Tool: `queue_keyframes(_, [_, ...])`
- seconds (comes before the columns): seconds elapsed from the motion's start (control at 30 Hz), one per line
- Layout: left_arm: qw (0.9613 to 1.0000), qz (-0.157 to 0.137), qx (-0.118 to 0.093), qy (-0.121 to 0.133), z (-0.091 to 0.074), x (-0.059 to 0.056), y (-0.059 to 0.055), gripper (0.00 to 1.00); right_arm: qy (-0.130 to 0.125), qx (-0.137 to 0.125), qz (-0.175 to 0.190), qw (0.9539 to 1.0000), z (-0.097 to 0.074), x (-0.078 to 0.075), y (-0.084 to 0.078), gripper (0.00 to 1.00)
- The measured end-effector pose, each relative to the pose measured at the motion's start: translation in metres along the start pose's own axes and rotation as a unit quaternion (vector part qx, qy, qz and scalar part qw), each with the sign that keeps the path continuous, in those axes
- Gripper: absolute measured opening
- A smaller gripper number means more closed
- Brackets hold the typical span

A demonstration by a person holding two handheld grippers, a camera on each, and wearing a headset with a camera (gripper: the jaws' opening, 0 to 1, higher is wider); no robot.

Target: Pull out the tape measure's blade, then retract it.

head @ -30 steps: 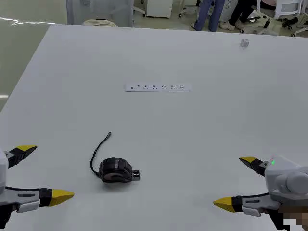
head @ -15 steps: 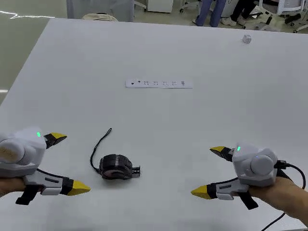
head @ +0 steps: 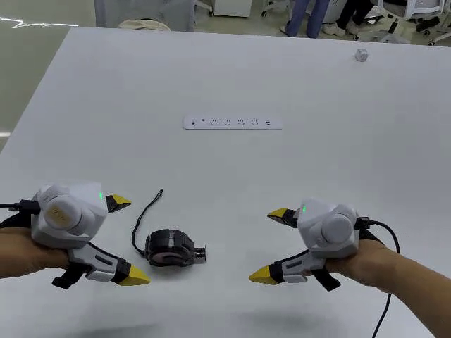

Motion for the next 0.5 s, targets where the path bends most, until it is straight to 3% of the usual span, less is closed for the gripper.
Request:
queue_keyframes(0.2, [0.9996,0.022,0.006,-0.018,0.008,-0.001,0.007,0.86,0.016,0.012,-0.012,0.9997,0.010,-0.003,0.007,0.75])
queue_keyframes(0.3, [0.9990,0.026,0.022,-0.028,0.015,-0.001,0.009,0.80,0.024,0.017,-0.016,0.9994,0.017,-0.005,0.011,0.70])
queue_keyframes(0.4, [0.9973,0.050,0.046,-0.027,0.024,-0.002,0.010,0.79,0.032,0.024,-0.020,0.9990,0.024,-0.007,0.015,0.69])
queue_keyframes(0.5, [0.9958,0.057,0.057,-0.045,0.032,-0.005,0.012,0.76,0.044,0.030,-0.026,0.9982,0.034,-0.008,0.018,0.67])
Point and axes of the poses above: the centre of the closed fingertips' face, and the gripper's own axes: z roughly forward along the fingers, x roughly to its left, y roughly out of its top, the point moved 10 cm from there along -z, roughly backward along the fingers, and after that the axes turned 15 degrees about y, right-handed, at the moved point
